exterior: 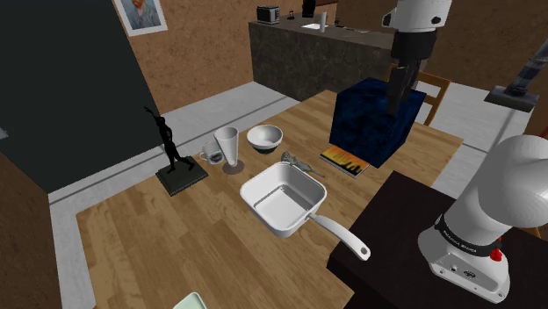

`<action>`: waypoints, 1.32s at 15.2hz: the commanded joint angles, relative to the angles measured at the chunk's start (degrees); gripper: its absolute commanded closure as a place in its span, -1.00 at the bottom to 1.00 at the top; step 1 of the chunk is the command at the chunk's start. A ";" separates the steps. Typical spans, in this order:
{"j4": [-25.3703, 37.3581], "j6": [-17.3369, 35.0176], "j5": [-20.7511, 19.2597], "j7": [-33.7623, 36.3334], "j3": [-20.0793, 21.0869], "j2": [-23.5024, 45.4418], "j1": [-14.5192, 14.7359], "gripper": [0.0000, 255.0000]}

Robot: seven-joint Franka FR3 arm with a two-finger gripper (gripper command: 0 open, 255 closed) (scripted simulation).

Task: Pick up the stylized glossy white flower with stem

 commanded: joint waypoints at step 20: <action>-5.40 38.76 -3.61 7.59 7.75 32.25 -2.66 -1.00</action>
